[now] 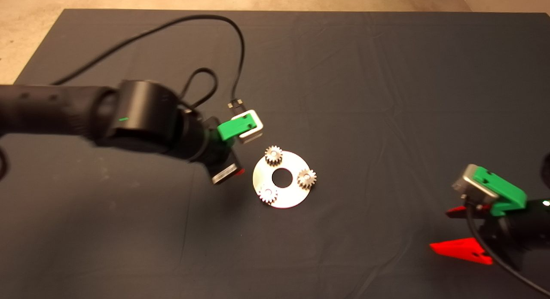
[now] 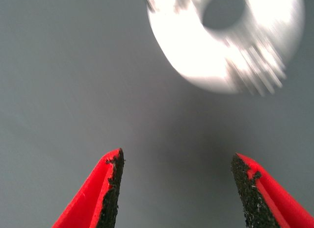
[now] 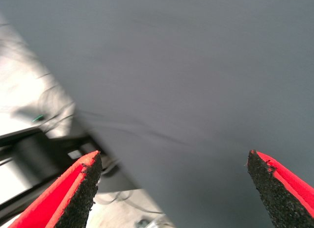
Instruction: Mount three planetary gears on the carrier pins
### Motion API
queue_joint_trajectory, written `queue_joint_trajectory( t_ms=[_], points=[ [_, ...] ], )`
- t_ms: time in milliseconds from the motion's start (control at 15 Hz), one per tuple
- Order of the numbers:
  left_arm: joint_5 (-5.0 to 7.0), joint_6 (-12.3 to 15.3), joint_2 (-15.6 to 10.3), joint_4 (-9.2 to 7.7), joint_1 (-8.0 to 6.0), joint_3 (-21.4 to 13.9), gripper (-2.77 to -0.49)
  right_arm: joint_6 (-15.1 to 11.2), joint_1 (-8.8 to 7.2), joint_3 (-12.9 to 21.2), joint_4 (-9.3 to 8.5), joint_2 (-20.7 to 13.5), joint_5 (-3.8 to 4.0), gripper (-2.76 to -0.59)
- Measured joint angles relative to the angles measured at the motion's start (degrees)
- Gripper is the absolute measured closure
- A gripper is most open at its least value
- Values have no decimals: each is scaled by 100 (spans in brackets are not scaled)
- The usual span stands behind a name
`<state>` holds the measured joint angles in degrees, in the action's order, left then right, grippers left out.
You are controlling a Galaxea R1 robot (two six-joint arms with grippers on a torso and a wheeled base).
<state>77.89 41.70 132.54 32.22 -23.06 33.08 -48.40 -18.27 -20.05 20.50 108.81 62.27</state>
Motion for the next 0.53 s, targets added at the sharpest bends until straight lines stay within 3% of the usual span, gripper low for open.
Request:
queue_joint_trajectory(
  t_ms=[67,200,267,333,533],
  points=[
    [182,453,-188,-145,-40,-421,-146,-170,-33,2,-93,409,-9,-220],
    [456,1367,-399,-506,-196,-955,-146,-290,-79,2,-157,698,5,-220],
    [589,1701,-496,-705,-257,-1146,-146,-421,-74,2,-223,856,132,-220],
    [704,2007,-610,-916,-304,-1311,-146,-445,-36,2,-234,870,204,-220],
    [913,2500,-765,-1122,-280,-1493,-146,-688,113,5,-262,886,519,-220]
  ],
)
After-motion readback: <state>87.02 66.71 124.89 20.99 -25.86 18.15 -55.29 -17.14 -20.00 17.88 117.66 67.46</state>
